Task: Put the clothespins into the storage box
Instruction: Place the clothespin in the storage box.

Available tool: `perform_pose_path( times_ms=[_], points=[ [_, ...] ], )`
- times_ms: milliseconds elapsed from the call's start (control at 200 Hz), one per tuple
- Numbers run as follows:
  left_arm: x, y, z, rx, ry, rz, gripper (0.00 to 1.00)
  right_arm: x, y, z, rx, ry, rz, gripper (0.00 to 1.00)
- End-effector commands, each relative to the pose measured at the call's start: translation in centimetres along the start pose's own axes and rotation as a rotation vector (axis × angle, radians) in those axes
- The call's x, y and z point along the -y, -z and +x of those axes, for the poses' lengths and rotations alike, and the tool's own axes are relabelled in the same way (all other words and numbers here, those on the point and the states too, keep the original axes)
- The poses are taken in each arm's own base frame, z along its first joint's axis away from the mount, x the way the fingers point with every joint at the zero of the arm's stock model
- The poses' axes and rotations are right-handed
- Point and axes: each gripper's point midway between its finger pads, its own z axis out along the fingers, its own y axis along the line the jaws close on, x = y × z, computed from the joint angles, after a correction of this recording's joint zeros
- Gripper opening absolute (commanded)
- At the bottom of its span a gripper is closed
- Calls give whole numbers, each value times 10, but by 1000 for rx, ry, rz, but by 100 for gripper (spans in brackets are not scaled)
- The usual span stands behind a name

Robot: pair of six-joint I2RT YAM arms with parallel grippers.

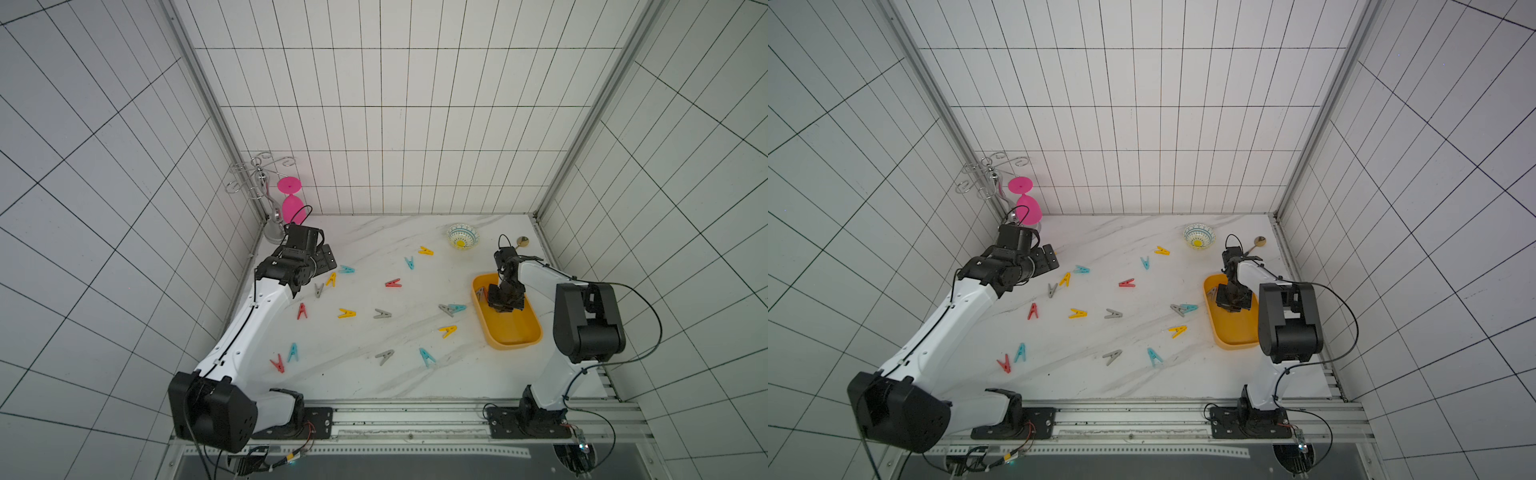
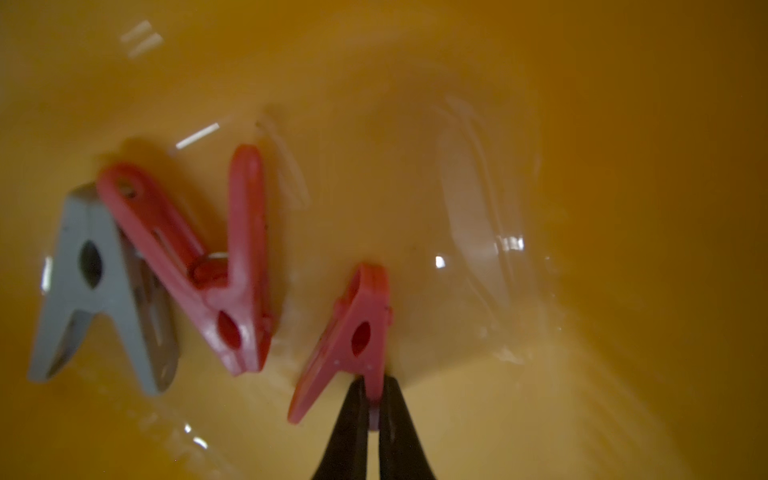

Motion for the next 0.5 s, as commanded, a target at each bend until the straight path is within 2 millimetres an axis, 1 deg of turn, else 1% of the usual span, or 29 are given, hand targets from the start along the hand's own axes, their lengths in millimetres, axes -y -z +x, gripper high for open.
perform_pose_path(
  times_ms=[0,160,345,495],
  points=[
    [6,5,-14,32,-4,17,99,0,-9,-20,30,-14,7,13],
    [8,5,-17,35,0,15,99,-3,-10,-34,46,-8,6,15],
    [5,3,-14,29,2,5,99,-7,-6,-52,87,-7,-2,20],
    [3,6,-14,35,3,3,99,-13,-1,-64,126,-11,-24,23]
  ],
)
